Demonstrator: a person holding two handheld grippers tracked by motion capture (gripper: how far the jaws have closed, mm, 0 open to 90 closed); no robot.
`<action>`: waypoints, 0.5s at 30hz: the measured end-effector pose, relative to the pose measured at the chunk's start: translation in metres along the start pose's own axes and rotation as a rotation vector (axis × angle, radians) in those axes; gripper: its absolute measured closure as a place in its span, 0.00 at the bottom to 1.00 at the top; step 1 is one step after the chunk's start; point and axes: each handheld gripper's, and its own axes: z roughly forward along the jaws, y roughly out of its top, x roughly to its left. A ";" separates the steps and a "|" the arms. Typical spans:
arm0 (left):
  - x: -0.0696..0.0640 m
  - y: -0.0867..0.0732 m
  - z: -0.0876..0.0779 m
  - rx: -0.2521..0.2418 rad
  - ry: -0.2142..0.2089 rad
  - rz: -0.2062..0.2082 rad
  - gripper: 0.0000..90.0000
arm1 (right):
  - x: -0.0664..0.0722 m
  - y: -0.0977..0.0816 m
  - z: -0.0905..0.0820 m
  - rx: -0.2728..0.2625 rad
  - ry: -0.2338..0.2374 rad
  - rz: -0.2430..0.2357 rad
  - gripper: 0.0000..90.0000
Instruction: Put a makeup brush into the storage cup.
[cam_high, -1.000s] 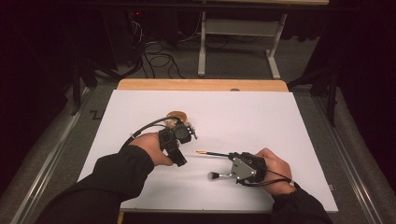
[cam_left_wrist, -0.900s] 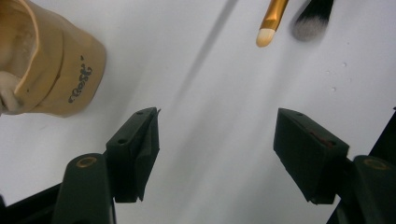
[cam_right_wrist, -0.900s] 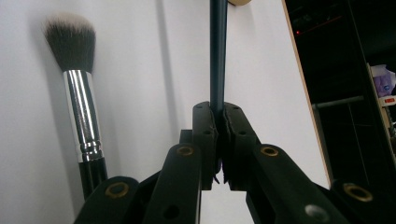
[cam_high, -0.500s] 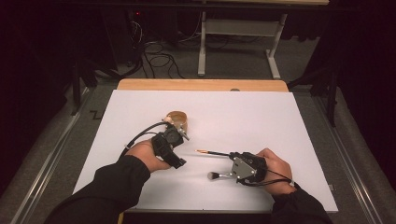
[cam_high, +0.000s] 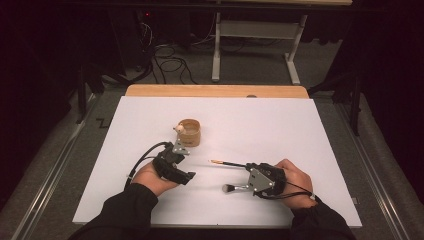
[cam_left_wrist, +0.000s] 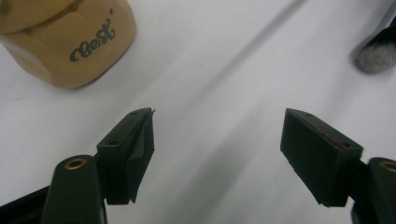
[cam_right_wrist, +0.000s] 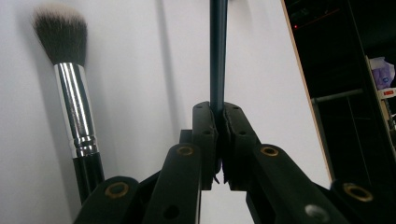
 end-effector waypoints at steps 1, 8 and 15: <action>0.001 -0.005 0.000 -0.033 -0.005 -0.023 0.28 | 0.000 0.000 0.000 -0.003 0.002 0.005 0.97; 0.002 -0.028 0.002 -0.157 0.032 -0.067 0.27 | 0.002 0.000 0.001 0.004 0.002 0.007 0.97; 0.006 -0.038 -0.013 -0.279 0.027 -0.130 0.24 | 0.004 0.000 0.002 0.000 0.010 0.018 0.97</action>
